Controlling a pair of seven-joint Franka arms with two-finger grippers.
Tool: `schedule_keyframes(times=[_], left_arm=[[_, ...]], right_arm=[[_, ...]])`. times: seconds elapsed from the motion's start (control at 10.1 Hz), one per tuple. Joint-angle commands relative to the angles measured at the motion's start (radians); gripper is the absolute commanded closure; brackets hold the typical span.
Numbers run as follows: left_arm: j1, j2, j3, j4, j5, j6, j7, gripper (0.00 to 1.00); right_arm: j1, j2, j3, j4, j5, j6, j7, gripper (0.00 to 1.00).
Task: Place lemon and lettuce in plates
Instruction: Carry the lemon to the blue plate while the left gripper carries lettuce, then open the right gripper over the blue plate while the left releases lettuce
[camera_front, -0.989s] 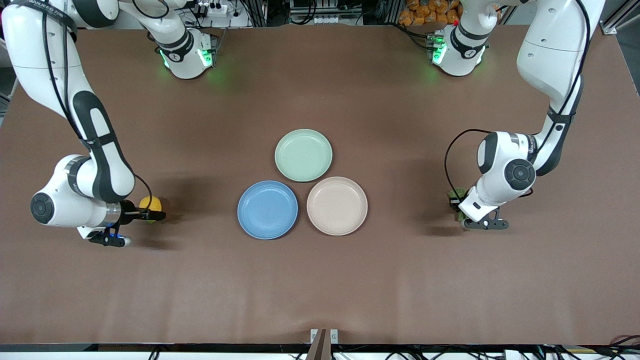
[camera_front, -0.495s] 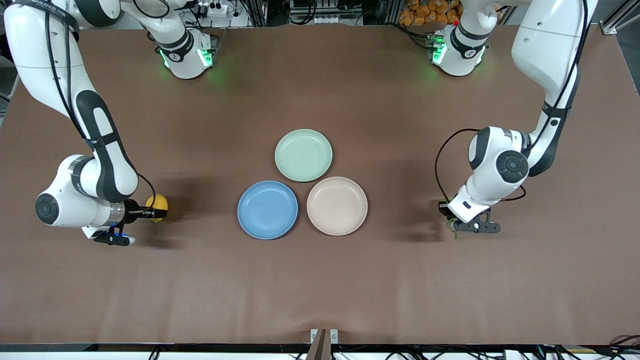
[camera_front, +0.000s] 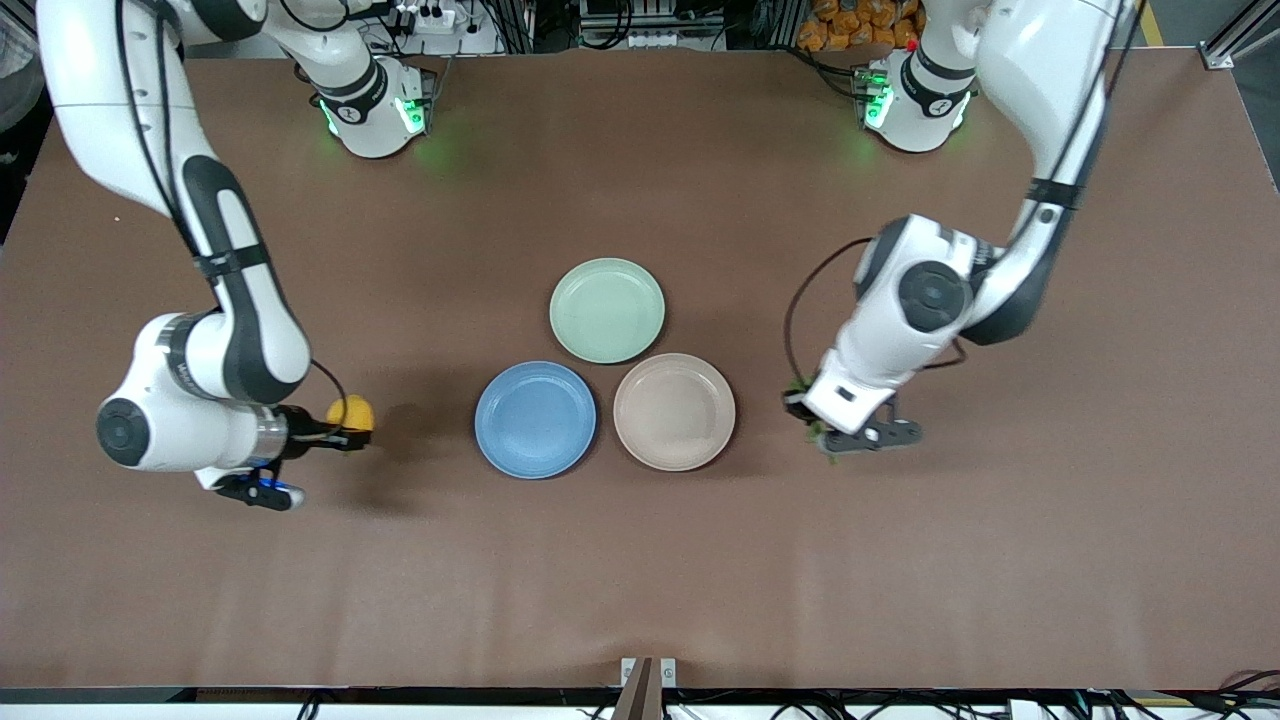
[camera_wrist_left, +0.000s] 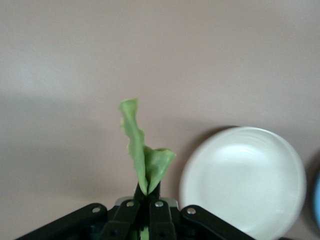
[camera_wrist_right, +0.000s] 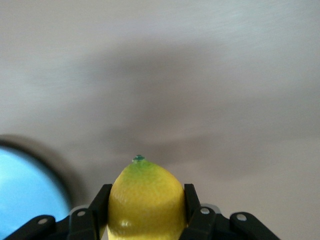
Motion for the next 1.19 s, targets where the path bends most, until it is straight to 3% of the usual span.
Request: schedule_keyframes(times=[0.0, 0.3, 0.4, 0.79, 0.89, 0.99, 1.09], left_arm=[[-0.123, 0.112, 0.015, 0.1, 0.012, -0.016, -0.185, 1.0], [-0.195, 0.207, 0.021, 0.172, 0.011, -0.016, -0.325, 1.0], [-0.195, 0.206, 0.021, 0.171, 0.018, -0.016, -0.327, 0.03], [-0.175, 0.123, 0.023, 0.171, 0.095, -0.046, -0.309, 0.0], [-0.157, 0.085, 0.021, 0.171, 0.135, -0.084, -0.272, 0.0], [-0.139, 0.036, 0.021, 0.171, 0.149, -0.136, -0.21, 0.0], [-0.116, -0.016, 0.02, 0.171, 0.152, -0.201, -0.117, 0.0]], right_arm=[[0.055, 0.007, 0.065, 0.016, 0.046, 0.021, 0.198, 1.0], [0.178, 0.041, 0.067, 0.019, 0.144, 0.184, 0.306, 1.0], [0.195, 0.05, 0.065, 0.019, 0.155, 0.204, 0.306, 1.0], [0.223, 0.083, 0.065, 0.011, 0.149, 0.206, 0.335, 0.97], [0.221, 0.083, 0.065, 0.011, 0.149, 0.204, 0.34, 0.58], [0.22, 0.084, 0.065, 0.011, 0.151, 0.204, 0.34, 0.3], [0.214, 0.086, 0.065, 0.011, 0.146, 0.204, 0.338, 0.23]])
